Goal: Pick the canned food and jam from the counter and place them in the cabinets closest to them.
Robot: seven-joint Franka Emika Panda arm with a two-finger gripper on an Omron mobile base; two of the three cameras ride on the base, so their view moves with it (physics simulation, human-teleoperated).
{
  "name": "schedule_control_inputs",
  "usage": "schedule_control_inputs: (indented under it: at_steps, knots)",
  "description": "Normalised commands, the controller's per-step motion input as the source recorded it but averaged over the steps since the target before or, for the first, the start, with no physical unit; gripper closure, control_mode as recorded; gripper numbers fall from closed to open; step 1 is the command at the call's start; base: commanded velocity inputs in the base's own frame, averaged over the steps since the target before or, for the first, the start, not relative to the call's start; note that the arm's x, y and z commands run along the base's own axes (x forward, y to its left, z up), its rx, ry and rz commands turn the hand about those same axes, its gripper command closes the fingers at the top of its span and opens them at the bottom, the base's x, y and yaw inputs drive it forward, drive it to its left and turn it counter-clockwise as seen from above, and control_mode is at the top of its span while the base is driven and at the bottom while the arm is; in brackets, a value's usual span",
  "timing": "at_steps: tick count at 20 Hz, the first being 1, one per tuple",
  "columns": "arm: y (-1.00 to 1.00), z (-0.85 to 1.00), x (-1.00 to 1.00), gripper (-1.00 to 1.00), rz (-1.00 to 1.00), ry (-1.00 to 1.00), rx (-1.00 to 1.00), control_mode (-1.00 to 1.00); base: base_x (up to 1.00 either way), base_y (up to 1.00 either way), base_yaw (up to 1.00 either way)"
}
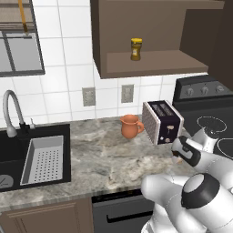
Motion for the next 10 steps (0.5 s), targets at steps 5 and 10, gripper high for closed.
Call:
schedule_control_inputs:
  at_steps: [5,10]
  knots:
    - [0.0,0.0,0.14,-1.0,-0.03,0.01,0.0,-1.0,0.0,0.0,0.0]
    - [0.0,0.0,0.15,-1.0,-0.04,0.02,0.0,-1.0,0.0,0.0,0.0]
